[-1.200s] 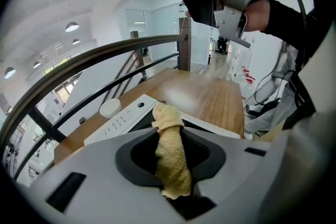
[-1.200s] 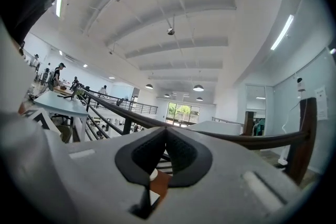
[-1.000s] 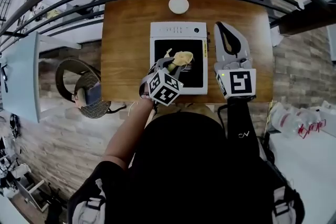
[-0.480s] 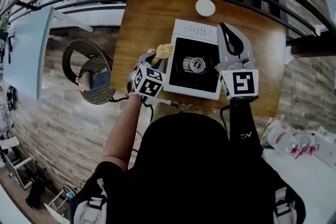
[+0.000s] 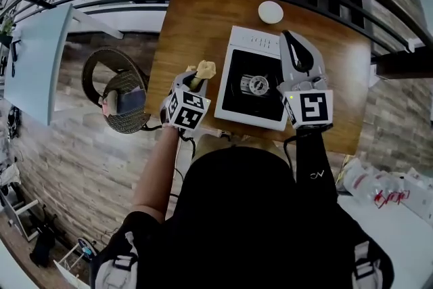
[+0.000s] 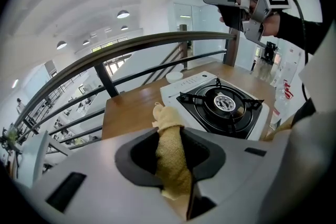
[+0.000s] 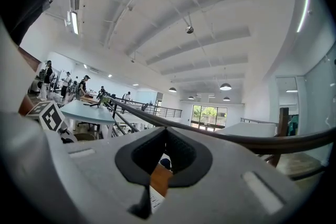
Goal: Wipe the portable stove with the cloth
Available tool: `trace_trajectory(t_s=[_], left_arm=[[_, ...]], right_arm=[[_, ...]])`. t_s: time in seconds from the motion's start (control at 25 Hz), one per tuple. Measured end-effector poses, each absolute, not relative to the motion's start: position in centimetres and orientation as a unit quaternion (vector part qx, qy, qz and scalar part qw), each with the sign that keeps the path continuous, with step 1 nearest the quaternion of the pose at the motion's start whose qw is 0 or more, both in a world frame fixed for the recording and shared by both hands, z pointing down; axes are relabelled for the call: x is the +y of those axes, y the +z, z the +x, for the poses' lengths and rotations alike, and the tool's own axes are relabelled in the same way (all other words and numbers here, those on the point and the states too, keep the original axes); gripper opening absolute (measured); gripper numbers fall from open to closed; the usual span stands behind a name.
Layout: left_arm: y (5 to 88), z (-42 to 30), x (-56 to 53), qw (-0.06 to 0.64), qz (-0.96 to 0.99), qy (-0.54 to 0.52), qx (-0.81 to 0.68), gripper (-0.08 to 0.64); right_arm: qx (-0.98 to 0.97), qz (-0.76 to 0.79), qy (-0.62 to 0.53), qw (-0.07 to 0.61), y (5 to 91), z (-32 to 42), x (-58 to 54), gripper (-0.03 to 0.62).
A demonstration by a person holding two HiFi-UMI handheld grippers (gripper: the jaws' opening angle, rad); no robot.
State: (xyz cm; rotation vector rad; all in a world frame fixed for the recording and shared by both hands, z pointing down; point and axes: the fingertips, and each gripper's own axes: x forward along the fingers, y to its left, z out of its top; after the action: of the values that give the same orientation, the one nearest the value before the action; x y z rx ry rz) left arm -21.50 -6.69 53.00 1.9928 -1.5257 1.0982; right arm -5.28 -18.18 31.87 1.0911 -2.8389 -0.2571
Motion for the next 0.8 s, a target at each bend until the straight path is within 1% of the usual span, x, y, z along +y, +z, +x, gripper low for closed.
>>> trace_trajectory(t_s=[0.2, 0.36, 0.56, 0.8], left_arm=[[51.0, -19.2, -8.3, 0.170, 0.742, 0.380, -0.525, 0.091], [49.6, -16.0, -10.1, 0.149, 0.772, 0.366, -0.497, 0.092], [47.8, -9.9, -11.2, 0.120, 0.806, 0.358, -0.455, 0.092], [48.0, -1.4, -10.8, 0.112, 0.830, 0.360, -0.410, 0.092]], right_arm=[[-0.918, 0.387, -0.079, 0.051, 32.0, -3.5, -17.7, 0.000], [-0.907, 0.410, -0.078, 0.060, 32.4, -1.5, -16.9, 0.000], [-0.899, 0.426, -0.077, 0.059, 32.5, 1.7, -16.3, 0.000], [-0.896, 0.435, -0.077, 0.049, 31.9, 6.5, -15.7, 0.000]])
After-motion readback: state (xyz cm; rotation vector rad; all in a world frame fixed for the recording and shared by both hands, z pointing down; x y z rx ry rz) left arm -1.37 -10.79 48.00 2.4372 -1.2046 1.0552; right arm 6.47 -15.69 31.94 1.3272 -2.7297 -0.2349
